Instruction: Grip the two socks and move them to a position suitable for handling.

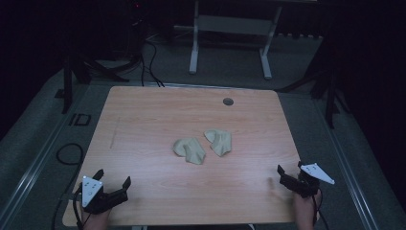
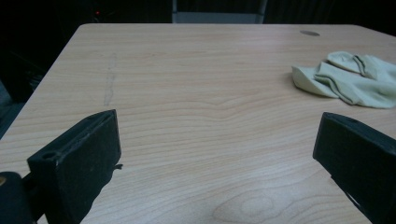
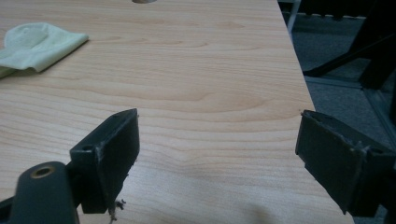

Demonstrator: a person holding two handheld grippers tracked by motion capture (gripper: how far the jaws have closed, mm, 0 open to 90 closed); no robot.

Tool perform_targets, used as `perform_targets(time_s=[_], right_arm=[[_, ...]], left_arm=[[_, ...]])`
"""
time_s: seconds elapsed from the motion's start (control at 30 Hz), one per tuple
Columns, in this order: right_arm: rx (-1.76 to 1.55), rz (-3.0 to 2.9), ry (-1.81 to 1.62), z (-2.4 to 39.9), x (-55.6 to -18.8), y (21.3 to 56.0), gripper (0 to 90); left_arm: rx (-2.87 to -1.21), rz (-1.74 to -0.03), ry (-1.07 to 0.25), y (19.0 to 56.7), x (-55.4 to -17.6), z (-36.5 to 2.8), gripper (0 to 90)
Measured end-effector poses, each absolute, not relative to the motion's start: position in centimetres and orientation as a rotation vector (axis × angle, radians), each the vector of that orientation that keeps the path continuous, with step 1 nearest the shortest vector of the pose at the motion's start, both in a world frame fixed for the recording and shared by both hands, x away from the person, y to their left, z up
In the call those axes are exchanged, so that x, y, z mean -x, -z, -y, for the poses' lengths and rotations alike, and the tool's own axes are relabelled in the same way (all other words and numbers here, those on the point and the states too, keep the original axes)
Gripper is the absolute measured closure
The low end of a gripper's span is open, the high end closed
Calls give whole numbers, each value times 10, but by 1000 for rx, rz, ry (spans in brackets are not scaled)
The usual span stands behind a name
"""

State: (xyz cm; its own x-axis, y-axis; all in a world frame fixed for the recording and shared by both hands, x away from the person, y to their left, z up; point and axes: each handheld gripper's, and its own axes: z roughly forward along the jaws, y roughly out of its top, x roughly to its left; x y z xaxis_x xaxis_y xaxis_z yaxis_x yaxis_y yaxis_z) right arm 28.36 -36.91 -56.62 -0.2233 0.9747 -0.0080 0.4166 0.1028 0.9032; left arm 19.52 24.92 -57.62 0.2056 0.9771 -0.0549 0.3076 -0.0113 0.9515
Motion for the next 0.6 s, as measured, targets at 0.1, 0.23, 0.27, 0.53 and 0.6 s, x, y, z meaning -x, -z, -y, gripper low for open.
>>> perform_targets(time_s=[0.1, 0.23, 0.27, 0.53, 0.6], right_arm=[[-1364, -1728, -1098, 371, -284, 566, 134], [-1392, -1733, -1100, 373, -285, 566, 134], [-1401, -1733, -1099, 374, -285, 566, 135], [-1460, -1773, -1052, 367, -285, 565, 133], [-1459, -1812, -1018, 359, -286, 565, 130]], left_arm=[[-1520, -1269, -865, 576, -196, -248, 8], [-1527, -1261, -857, 576, -196, -246, 8], [-1531, -1255, -852, 577, -196, -246, 8], [-1548, -1215, -842, 575, -196, -239, 16], [-1537, -1215, -840, 575, -196, -238, 16]])
